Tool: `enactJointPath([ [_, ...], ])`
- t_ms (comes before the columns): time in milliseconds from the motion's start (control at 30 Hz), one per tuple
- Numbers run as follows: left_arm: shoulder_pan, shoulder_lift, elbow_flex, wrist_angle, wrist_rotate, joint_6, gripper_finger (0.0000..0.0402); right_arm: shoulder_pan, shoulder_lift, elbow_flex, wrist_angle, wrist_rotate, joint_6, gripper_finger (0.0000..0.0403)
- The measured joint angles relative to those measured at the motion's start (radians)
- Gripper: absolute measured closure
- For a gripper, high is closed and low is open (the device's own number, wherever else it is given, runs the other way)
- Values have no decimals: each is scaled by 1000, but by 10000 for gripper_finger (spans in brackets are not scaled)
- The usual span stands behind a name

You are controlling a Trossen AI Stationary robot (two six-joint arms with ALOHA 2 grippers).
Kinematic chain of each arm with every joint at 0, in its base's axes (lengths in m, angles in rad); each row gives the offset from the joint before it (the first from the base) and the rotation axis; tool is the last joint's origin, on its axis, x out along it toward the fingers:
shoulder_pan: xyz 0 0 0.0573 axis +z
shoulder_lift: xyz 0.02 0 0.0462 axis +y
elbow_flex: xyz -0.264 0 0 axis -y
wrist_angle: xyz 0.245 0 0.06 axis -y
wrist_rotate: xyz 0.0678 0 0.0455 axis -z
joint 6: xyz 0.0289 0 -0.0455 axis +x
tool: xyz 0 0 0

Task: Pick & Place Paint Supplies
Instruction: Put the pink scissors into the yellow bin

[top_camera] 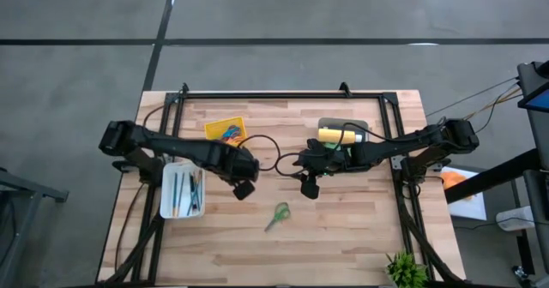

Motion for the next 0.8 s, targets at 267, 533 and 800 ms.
enactJointPath([
  [267,-25,2,-39,30,5,-221,394,0,0,0,0,0,0,202],
  [533,-31,2,-124,86,5,-231,394,0,0,0,0,0,0,202],
  [800,137,2,-110,-62,7,14,394,0,0,0,0,0,0,202],
])
